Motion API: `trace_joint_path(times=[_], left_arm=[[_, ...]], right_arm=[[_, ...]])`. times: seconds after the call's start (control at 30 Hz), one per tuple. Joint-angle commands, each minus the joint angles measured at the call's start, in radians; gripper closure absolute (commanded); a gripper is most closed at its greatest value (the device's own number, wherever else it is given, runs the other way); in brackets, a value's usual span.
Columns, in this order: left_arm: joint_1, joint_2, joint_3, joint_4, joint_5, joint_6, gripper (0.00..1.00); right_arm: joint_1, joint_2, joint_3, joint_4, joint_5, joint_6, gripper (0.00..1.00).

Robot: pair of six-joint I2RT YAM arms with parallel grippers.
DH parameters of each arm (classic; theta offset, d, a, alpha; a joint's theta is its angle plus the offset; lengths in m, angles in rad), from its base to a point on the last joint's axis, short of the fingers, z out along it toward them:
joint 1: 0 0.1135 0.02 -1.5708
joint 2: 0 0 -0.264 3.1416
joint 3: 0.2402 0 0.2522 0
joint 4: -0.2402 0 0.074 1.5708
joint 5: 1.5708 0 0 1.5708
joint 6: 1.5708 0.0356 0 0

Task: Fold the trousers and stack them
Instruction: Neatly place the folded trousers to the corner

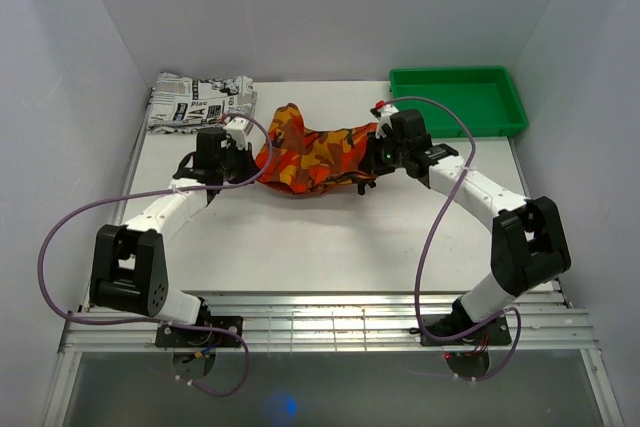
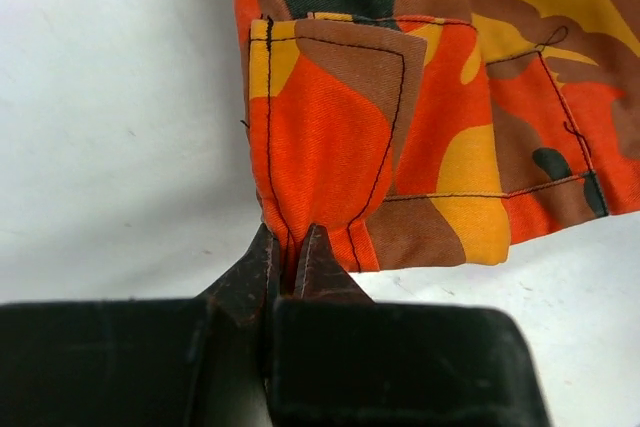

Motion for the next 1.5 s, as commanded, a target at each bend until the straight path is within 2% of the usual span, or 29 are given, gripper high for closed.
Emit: trace_joint_path(times=[0.0,0.27,0.43,0.63,0.7,0.83,0.97,1.1,1.3,1.4,1.47], left_arm=[[0.011,-0.084,0.054,0.114,-0.119,0.179,1.0],[0.049,-0.08,0.146,0.246,-0.136,0.216,1.0],[0.15,-0.055,0.201,0.351,-0.128,0.19,1.0],[0.305,-0.008,0.249,0.492,-0.082,0.133,1.0],[0.354,0.012,0.241,0.571,-0.062,0.098,1.0],[0.448,0.072,0.241,0.692,-0.036,0.04,1.0],[0.549,0.149,0.237,0.816,-0.022,-0.037,1.0],[0.612,0.219,0.214,0.95,-0.013,-0.092,1.0],[0.675,0.354,0.215,1.077,-0.005,-0.131,1.0],[0.684,0.425,0.224,1.126,-0.014,-0.158,1.0],[0.686,0.468,0.226,1.143,-0.033,-0.174,1.0]], right_arm=[[0.023,0.019,0.127,0.074,0.128,-0.131,0.92],[0.078,0.134,0.354,0.153,0.151,-0.235,0.92],[0.103,0.244,0.556,0.261,0.122,-0.291,0.92],[0.135,0.473,0.803,0.395,0.054,-0.279,0.92],[0.142,0.579,0.923,0.437,-0.011,-0.25,0.92],[0.178,0.777,1.158,0.508,-0.014,-0.222,0.92],[0.222,0.925,1.212,0.755,0.071,-0.236,0.92],[0.257,1.082,1.355,0.877,0.151,-0.282,0.92],[0.274,1.205,1.35,1.125,0.19,-0.321,0.92],[0.277,1.291,1.423,1.158,0.188,-0.351,0.92],[0.278,1.302,1.387,1.189,0.184,-0.357,0.92]])
